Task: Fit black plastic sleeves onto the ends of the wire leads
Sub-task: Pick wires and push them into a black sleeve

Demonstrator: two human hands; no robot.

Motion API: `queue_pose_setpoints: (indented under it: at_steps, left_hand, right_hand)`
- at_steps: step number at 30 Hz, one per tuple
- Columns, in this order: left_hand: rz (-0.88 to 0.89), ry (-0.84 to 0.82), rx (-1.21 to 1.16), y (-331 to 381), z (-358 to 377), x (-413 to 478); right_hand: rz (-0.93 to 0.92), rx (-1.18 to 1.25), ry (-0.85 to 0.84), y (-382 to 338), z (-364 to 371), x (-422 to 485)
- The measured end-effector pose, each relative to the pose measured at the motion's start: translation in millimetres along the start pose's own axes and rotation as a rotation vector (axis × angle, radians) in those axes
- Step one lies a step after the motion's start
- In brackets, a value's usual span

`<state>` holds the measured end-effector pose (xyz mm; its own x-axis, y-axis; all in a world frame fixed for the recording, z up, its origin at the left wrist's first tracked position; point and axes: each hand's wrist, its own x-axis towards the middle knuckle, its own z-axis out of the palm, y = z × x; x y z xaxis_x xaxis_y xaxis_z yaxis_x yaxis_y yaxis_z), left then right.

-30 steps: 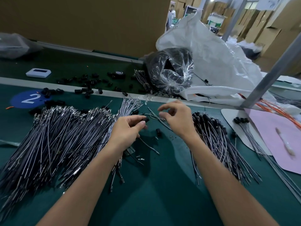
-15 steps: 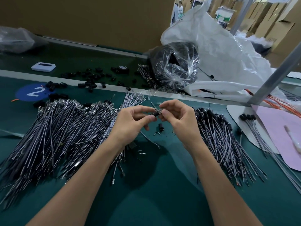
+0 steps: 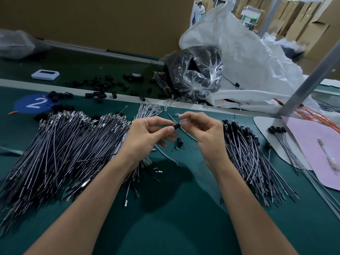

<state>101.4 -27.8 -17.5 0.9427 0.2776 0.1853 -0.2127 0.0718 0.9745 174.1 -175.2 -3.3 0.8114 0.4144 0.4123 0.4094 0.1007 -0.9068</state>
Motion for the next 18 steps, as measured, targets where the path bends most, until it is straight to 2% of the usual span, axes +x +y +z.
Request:
queue_pose_setpoints:
  at_steps: [5, 18]
  left_hand:
    - [0.002, 0.012, -0.019, -0.2, 0.1, -0.7]
    - [0.092, 0.034, 0.149, -1.7, 3.6, -0.9]
  right_hand:
    - [0.078, 0.079, -0.018, 0.8, -0.5, -0.2]
    - [0.132, -0.083, -0.081, 2.2, -11.2, 3.9]
